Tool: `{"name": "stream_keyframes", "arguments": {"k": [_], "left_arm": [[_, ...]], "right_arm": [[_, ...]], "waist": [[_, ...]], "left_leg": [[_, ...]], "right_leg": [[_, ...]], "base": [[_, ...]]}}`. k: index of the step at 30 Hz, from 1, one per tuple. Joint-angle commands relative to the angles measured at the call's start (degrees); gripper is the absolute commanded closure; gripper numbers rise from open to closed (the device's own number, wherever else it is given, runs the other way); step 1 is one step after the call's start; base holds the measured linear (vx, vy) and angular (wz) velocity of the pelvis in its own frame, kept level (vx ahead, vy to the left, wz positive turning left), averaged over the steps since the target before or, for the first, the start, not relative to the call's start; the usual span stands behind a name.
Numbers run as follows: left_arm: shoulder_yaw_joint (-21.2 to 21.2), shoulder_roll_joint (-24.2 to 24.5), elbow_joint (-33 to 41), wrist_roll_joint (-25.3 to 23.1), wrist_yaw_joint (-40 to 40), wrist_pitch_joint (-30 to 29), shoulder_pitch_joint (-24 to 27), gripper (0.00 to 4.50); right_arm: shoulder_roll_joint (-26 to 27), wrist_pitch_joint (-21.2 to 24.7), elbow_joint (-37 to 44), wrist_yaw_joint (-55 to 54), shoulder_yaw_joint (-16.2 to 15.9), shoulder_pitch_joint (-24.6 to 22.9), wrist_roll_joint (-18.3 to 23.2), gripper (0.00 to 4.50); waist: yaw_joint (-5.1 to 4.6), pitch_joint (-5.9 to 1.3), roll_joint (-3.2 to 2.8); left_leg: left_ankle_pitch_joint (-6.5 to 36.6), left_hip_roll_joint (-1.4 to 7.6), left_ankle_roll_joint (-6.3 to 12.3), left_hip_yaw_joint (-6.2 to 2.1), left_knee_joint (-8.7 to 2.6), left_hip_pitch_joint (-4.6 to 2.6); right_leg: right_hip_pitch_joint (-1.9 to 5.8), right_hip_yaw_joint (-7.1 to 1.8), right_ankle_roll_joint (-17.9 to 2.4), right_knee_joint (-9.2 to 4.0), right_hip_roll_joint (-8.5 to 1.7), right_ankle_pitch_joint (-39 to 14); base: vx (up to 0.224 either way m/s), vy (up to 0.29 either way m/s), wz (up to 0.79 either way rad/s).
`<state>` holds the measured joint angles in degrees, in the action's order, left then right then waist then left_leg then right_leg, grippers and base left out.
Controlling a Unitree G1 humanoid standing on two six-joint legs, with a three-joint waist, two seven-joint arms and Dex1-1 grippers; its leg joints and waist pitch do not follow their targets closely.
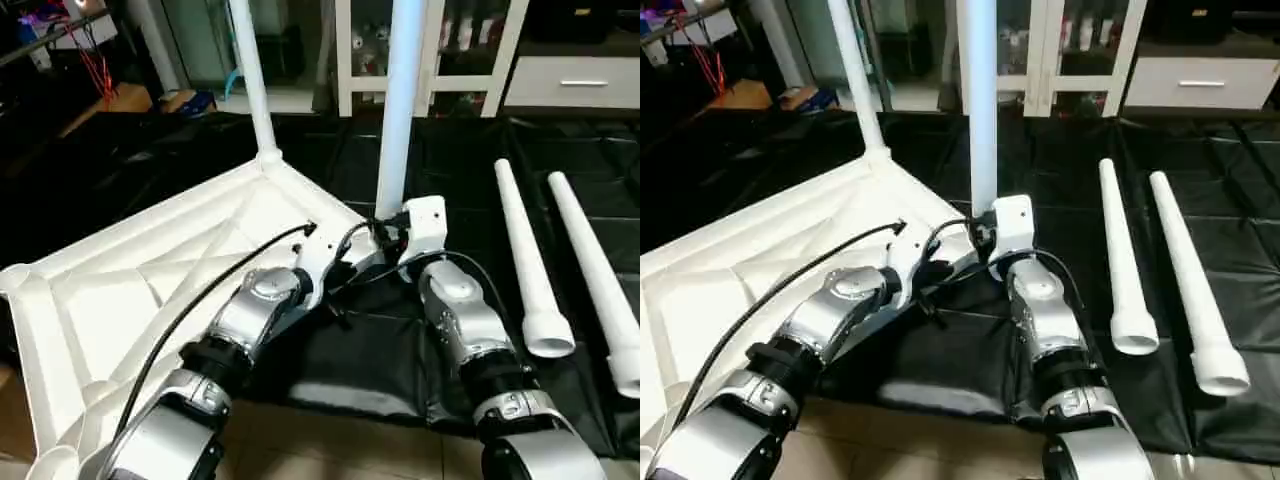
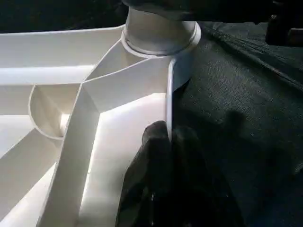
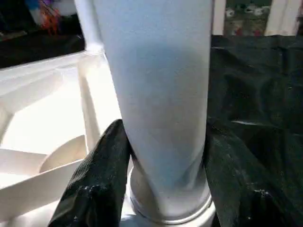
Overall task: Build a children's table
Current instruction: Rotate leg to tighten
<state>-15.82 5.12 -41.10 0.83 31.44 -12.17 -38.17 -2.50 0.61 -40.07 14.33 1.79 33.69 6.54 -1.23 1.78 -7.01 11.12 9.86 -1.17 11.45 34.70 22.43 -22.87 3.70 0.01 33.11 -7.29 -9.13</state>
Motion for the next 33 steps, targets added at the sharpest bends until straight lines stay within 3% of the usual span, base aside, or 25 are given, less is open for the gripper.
{"name": "stream_keyframes", "arguments": {"k": [1,2,3,5,6,7,9,10,11,13,15,18,21,26,33], "left_arm": [[1.2,2.7,-0.4,-1.3,0.3,2.5,1.1,4.50],[0.6,3.5,0.2,-1.1,2.0,2.7,2.2,4.50],[0.1,4.1,1.0,-1.0,3.5,3.0,3.1,4.50],[-2.0,7.0,6.0,0.1,10.9,3.7,7.1,4.50],[-2.3,7.7,7.4,0.5,12.4,3.4,8.0,4.50],[-2.3,7.7,7.4,0.5,12.4,3.4,8.0,4.50],[-2.7,8.9,9.4,1.1,14.5,3.0,9.4,4.50],[-3.5,11.0,13.3,2.2,18.4,2.6,11.9,4.50],[-3.5,11.0,13.3,2.2,18.4,2.6,11.9,4.50],[-4.2,13.4,17.7,3.7,22.4,1.7,14.5,4.50],[-4.4,15.4,20.7,5.0,25.3,0.2,16.2,4.50],[-4.0,16.4,21.4,5.4,26.2,-0.2,16.7,4.50],[-3.5,16.8,22.1,5.6,26.8,-0.7,16.9,4.50],[-3.5,17.6,24.3,6.3,28.6,-2.3,17.5,4.50],[-3.9,18.4,25.8,6.6,29.5,-3.6,18.0,4.50]], "right_arm": [[1.7,-2.2,4.8,8.6,-2.3,-1.0,3.9,2.03],[0.6,-2.5,6.0,10.2,-2.4,-1.4,4.2,1.89],[-0.3,-2.4,6.9,11.1,-2.5,-1.6,4.3,1.86],[-3.9,-0.4,10.2,16.4,-2.3,-2.5,5.7,1.78],[-4.7,0.6,11.1,18.3,-2.2,-2.7,6.4,1.49],[-4.7,0.6,11.1,18.3,-2.2,-2.7,6.4,1.43],[-6.7,2.4,12.5,22.1,-2.9,-3.3,7.0,1.40],[-10.8,4.8,14.5,29.2,-4.3,-4.4,7.8,1.31],[-10.8,4.8,14.5,29.2,-4.3,-4.4,7.8,1.31],[-15.0,6.5,16.3,35.9,-5.2,-5.4,8.7,1.31],[-18.2,7.0,16.9,40.8,-5.3,-5.9,9.5,1.31],[-20.6,6.4,16.7,44.8,-6.0,-6.4,9.3,1.31],[-22.1,5.1,15.9,46.7,-7.2,-6.5,8.1,1.31],[-23.5,2.9,14.2,49.5,-9.8,-6.7,5.6,1.47],[-24.4,3.9,13.8,52.9,-10.4,-6.1,6.3,1.91]], "waist": [[-0.09,-3.91,0.97],[-0.03,-3.99,1.11],[0.16,-4.15,1.15],[-0.07,-4.11,1.36],[-0.20,-4.04,1.07],[-0.11,-3.96,0.87],[0.16,-3.94,0.86],[0.26,-3.75,0.58],[0.47,-3.77,0.72],[0.74,-3.61,0.54],[0.97,-3.56,0.77],[0.95,-3.28,0.73],[0.87,-3.20,0.84],[0.62,-3.34,0.98],[0.60,-3.59,0.92]], "left_leg": [[11.8,2.05,6.29,-1.40,-4.19,-0.68],[11.0,2.06,6.78,-1.39,-4.13,-0.66],[8.5,2.23,8.65,-1.41,-3.81,-0.57],[7.2,2.14,9.42,-1.64,-3.82,-0.12],[6.8,2.24,10.09,-1.72,-3.78,-0.02],[7.9,2.45,10.07,-1.47,-3.76,-0.79],[8.9,2.49,9.08,-1.40,-3.93,-0.91],[10.3,2.54,8.45,-1.36,-4.13,-1.05],[10.8,2.66,8.10,-1.45,-4.17,-1.03],[12.1,2.75,6.87,-1.20,-4.38,-1.28],[13.2,2.77,6.20,-1.19,-4.49,-1.12],[16.9,2.81,4.45,-1.12,-4.82,-1.48],[18.3,2.75,2.88,-1.27,-5.01,-1.39],[17.0,2.62,3.18,-1.33,-4.90,-1.17],[11.9,2.58,6.38,-1.20,-4.30,-1.01]], "right_leg": [[2.51,-0.70,-12.7,-3.30,-1.22,-8.9],[2.65,-0.66,-12.7,-3.23,-1.21,-8.3],[2.78,-0.65,-13.4,-2.72,-1.27,-5.2],[3.28,-0.43,-13.3,-2.46,-1.21,-4.6],[3.23,-0.43,-13.4,-2.29,-1.29,-4.6],[2.48,-0.54,-13.8,-2.53,-0.98,-5.6],[2.65,-0.67,-14.0,-2.58,-1.02,-6.7],[2.54,-0.64,-14.2,-2.65,-0.87,-7.7],[2.74,-0.58,-14.0,-2.64,-0.83,-7.8],[2.35,-0.80,-13.9,-2.69,-0.72,-8.4],[2.64,-0.80,-13.9,-2.60,-0.89,-9.1],[2.21,-1.02,-13.0,-3.22,-0.87,-13.9],[2.16,-1.12,-12.3,-3.38,-0.92,-15.8],[2.29,-1.10,-12.4,-3.23,-0.95,-14.2],[2.52,-0.91,-14.1,-2.70,-0.83,-8.8]], "base": [[0.000,0.000,0.00],[0.000,0.000,0.00],[0.000,0.000,0.00],[0.000,0.000,0.00],[0.000,0.000,0.00],[0.000,0.000,0.00],[0.000,0.000,0.00],[0.000,0.000,0.00],[0.000,0.000,0.00],[0.000,0.000,0.00],[0.000,0.000,0.00],[0.000,0.000,0.00],[0.000,0.000,0.00],[0.000,0.000,0.00],[0.000,0.000,0.00]]}}
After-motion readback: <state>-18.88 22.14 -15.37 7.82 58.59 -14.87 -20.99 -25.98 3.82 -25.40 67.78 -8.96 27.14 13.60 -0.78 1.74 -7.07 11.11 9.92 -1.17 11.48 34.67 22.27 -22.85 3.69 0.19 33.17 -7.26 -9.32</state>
